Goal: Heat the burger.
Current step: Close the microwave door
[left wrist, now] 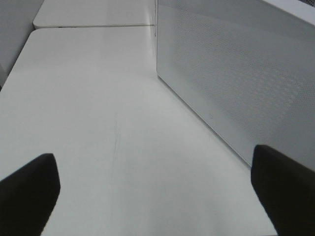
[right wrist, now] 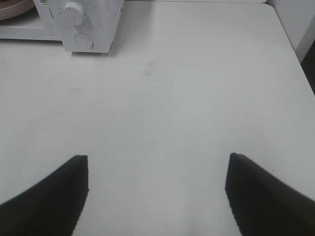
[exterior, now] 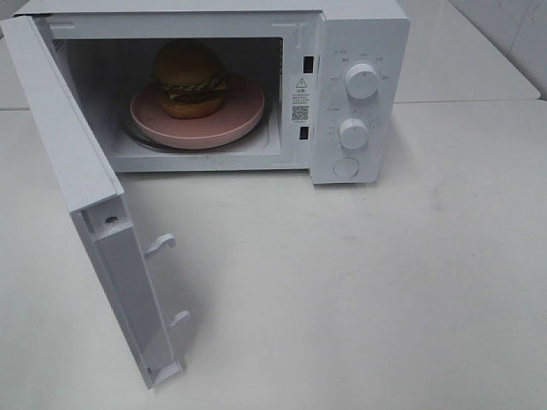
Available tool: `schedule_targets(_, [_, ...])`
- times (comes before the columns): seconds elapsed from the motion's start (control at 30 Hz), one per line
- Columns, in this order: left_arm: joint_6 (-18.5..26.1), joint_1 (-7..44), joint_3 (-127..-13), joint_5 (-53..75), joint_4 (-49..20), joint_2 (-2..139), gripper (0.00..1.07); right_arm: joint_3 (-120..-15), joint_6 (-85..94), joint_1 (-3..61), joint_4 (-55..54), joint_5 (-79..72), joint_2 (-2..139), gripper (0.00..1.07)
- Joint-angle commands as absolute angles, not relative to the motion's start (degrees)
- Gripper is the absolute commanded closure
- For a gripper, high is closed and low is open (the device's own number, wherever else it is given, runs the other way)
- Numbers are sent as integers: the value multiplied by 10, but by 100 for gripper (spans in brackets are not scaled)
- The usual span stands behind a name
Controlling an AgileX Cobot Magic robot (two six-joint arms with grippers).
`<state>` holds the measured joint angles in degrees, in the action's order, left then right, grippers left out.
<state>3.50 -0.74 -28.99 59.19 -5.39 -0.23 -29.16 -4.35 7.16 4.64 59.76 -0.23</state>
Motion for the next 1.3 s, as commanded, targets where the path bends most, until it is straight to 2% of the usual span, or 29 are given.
schedule_targets(0.03, [34,-5,-302,568,-56,-7,13,-290,-44,68,49,594,-17,31])
schedule_targets(0.23, [36,-5,-307,530,-56,46,28,-290,-44,68,49,594,-17,31])
schedule_targets(0.27, [36,-5,-307,516,-53,68,35,-290,-44,68,49,594,-17,31])
schedule_targets(0.3, [36,-5,-307,516,-53,68,35,-290,-44,68,49,594,-17,31])
schedule_targets(0.33, [36,-5,-307,509,-52,80,41,-290,-44,68,49,594,-17,31])
schedule_targets(0.37, [36,-5,-307,494,-50,101,53,-290,-44,68,49,594,-17,31])
schedule_targets(0.4, [36,-5,-307,494,-50,101,53,-290,-44,68,49,594,-17,31])
schedule_targets(0.43, [36,-5,-307,474,-50,124,64,-290,-44,68,49,594,-17,31])
schedule_targets(0.47, [36,-5,-307,474,-50,124,64,-290,-44,68,49,594,-17,31])
schedule_targets(0.53, [36,-5,-307,445,-50,163,79,-290,-44,68,49,594,-17,31])
schedule_targets(0.57, [36,-5,-307,445,-50,163,79,-290,-44,68,49,594,-17,31])
schedule_targets(0.6, [36,-5,-307,421,-50,189,89,-290,-44,68,49,594,-17,31])
schedule_targets(0.63, [36,-5,-307,421,-50,189,89,-290,-44,68,49,594,-17,31])
schedule_targets(0.67, [36,-5,-307,410,-50,202,95,-290,-44,68,49,594,-17,31])
schedule_targets(0.7, [36,-5,-303,387,-50,226,107,-290,-44,68,49,594,-17,31])
schedule_targets(1.0, [51,-5,-254,238,-50,312,107,-290,-44,68,49,594,-17,31])
schedule_targets(1.23, [62,-5,-186,14,-59,382,107,-290,-44,68,49,594,-17,31])
schedule_targets(1.27, [62,-5,-186,14,-59,382,107,-290,-44,68,49,594,-17,31])
schedule_targets(1.3, [62,-5,-167,-53,-59,405,107,-290,-44,68,49,594,-17,31])
